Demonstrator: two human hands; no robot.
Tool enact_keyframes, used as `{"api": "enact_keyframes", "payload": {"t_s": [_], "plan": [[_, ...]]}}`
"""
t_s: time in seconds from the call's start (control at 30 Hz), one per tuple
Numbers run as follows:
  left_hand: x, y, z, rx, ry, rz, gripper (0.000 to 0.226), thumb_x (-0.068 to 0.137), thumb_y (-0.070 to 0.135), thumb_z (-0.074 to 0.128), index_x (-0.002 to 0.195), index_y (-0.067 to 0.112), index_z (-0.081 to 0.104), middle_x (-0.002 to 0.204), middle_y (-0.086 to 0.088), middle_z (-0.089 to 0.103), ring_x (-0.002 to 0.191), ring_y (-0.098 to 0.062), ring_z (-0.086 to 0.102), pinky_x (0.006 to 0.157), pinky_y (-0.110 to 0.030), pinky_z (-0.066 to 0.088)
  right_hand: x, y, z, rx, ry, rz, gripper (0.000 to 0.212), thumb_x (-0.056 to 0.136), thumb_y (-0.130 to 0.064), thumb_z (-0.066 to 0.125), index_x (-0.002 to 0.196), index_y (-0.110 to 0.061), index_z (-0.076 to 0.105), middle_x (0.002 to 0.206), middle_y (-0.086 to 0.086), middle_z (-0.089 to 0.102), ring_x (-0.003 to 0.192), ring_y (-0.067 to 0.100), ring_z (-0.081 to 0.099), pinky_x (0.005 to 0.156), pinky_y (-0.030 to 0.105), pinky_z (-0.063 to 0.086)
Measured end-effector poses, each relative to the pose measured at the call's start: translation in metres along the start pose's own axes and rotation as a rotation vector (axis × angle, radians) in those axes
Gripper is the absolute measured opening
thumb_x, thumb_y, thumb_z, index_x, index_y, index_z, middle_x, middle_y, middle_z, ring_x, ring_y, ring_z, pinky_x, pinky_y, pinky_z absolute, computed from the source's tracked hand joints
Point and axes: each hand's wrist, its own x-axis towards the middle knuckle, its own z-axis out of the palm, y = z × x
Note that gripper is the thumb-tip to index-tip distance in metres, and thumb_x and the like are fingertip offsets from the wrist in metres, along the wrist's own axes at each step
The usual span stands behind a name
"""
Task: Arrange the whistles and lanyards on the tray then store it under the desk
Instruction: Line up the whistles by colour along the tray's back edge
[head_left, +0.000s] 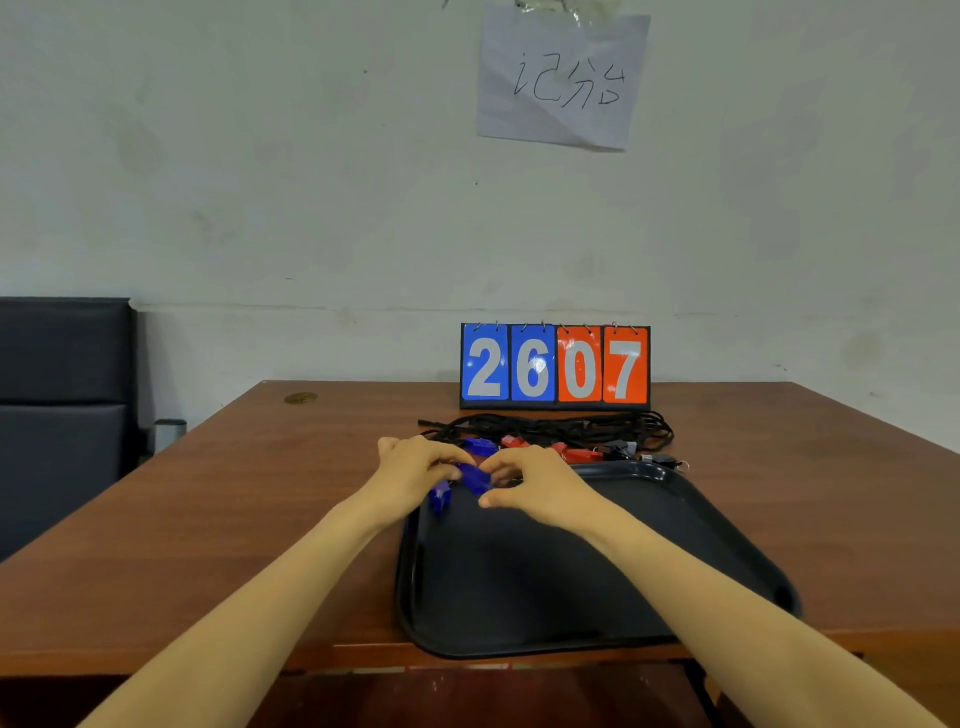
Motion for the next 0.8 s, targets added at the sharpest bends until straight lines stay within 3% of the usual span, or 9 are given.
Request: {"api": "enact_keyframes", "payload": {"t_s": [0.07,0.23,0.33,0.5,0.6,0.8], "plan": [[0.002,0.0,-0.001,0.02,0.005,0.0,0.026,0.095,0.026,0.049,0.112,0.038,0.064,0.09,0.013,0.066,0.105,-0.016,0.047,0.081,-0.029,0.019,0.0,0.001,-0.003,0.012,-0.016,0.01,0.045,0.08,-0.021,0.072,0.123,-0.016,0.058,0.121,0.002,0.064,0.109,0.013,0.061,0.089,0.021,0.044],[0.0,0.005,0.003,-0.01,0.048,-0.022,0.039,0.092,0.021,0.054,0.128,0.036,0.052,0.115,0.01,0.066,0.113,-0.01,0.052,0.083,-0.028,0.018,0.007,0.005,0.001,-0.004,0.026,0.063,0.037,0.077,-0.027,0.074,0.11,-0.013,0.064,0.11,0.005,0.067,0.094,0.012,0.061,0.083,0.022,0.046],[-0.004,0.001,0.002,0.031,0.092,-0.102,0.043,0.09,0.028,0.058,0.131,0.033,0.049,0.126,0.009,0.058,0.12,-0.012,0.048,0.086,-0.028,0.019,0.015,0.006,0.008,-0.079,0.064,0.115,0.037,0.076,-0.035,0.074,0.105,-0.013,0.066,0.109,0.004,0.067,0.099,0.016,0.061,0.092,0.033,0.05],[-0.014,-0.01,0.001,0.111,0.019,-0.107,0.039,0.086,0.045,0.058,0.124,0.033,0.057,0.124,0.011,0.058,0.12,-0.014,0.045,0.083,-0.032,0.021,0.025,0.008,0.018,-0.214,0.084,0.171,0.04,0.075,-0.048,0.071,0.098,-0.015,0.069,0.103,0.002,0.069,0.101,0.017,0.06,0.099,0.047,0.045],[-0.015,-0.011,0.003,0.162,-0.013,-0.084,0.038,0.086,0.049,0.056,0.12,0.035,0.058,0.119,0.012,0.059,0.117,-0.014,0.044,0.081,-0.033,0.02,0.029,0.006,0.021,-0.21,0.103,0.168,0.041,0.075,-0.049,0.07,0.097,-0.015,0.07,0.102,0.002,0.069,0.101,0.017,0.06,0.1,0.047,0.042],[-0.017,-0.01,0.006,0.209,-0.041,-0.091,0.037,0.089,0.046,0.052,0.124,0.033,0.056,0.13,0.012,0.054,0.122,-0.014,0.039,0.086,-0.032,0.019,0.032,0.002,0.028,-0.261,0.109,0.166,0.044,0.076,-0.053,0.068,0.097,-0.015,0.071,0.101,0.002,0.07,0.102,0.018,0.06,0.102,0.049,0.038]]}}
